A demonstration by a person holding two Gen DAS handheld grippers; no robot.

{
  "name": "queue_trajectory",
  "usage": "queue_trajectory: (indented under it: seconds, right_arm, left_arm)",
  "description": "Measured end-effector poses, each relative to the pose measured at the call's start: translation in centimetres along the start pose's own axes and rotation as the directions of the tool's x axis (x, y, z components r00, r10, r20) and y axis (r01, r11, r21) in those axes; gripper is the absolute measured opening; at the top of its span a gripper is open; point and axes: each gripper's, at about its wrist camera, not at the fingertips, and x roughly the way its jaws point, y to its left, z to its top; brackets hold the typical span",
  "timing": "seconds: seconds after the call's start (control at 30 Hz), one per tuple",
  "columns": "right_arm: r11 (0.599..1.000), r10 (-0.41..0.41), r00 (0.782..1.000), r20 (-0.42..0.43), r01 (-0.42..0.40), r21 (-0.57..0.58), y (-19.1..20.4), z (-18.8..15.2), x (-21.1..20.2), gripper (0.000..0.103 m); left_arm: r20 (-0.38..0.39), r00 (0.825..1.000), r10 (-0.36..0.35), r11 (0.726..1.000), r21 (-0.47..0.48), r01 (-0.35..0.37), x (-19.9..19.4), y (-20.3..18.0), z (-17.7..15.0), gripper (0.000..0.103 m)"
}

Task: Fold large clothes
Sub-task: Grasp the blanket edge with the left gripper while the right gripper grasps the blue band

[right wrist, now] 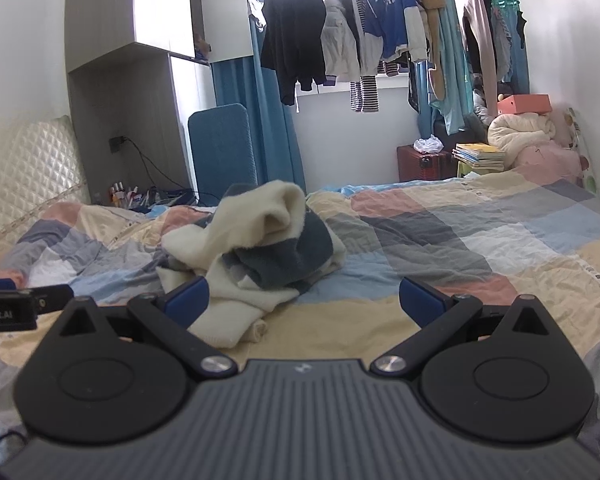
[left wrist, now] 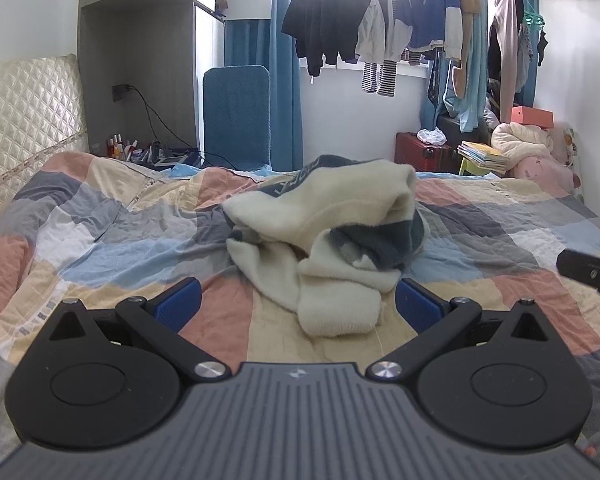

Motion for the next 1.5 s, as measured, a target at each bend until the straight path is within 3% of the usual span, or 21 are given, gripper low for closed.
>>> queue_trajectory:
  seconds: [0.33,0.53,0.7,0.93,1.1,1.3,1.4,1.5]
  right_arm:
    - [1.000,0.007,1.000,0.010,-0.007,0.027,1.5,5.3,5.2,0.103]
    - [0.997,0.003,0.998,-0.068,0.002,0.071,2.2,6.3,12.5,0.103]
    - [0.995,-0.045,0.980,-0.193,0.060,0.073,1.8,3.7,18.9,0.103]
    - [0.997,0.012,0.970,-0.243,0.006,0.071,1.3,-1.0,25.0,0.103]
    - [0.995,0.038,0.969,-0.243,-0.014,0.098,0.9,-3.4,28.9,0.102]
    - [0.983,0.127,0.976,-0.179,-0.100,0.152,1.0,-4.9,31.5,0.098]
    - [0.982,0.140,0.983,-0.118,-0.122,0.142,1.6,-5.0,31.8,0.091]
    - [0.982,0.142,0.986,-0.085,-0.129,0.137,1.8,-4.9,32.0,0.081]
  left_arm:
    - [-0.031,0.999,0.034,0.999,0.017,-0.034,7.4,1.5,4.4,0.103]
    - [-0.048,0.998,0.042,0.999,-0.004,-0.043,13.9,2.8,5.2,0.103]
    - [-0.025,0.997,0.073,0.996,-0.055,-0.075,20.8,4.1,3.4,0.103]
    - [-0.030,0.999,0.022,0.998,-0.057,-0.024,27.5,5.5,-0.7,0.103]
    - [-0.039,0.994,-0.098,0.986,-0.138,0.092,31.4,7.0,-2.2,0.103]
    - [0.011,0.981,-0.192,0.958,-0.214,0.190,34.4,8.3,-2.9,0.103]
    - [0.061,0.969,-0.238,0.935,-0.256,0.246,34.7,8.6,-2.1,0.103]
    - [0.086,0.950,-0.301,0.904,-0.292,0.313,35.6,9.0,-0.8,0.096]
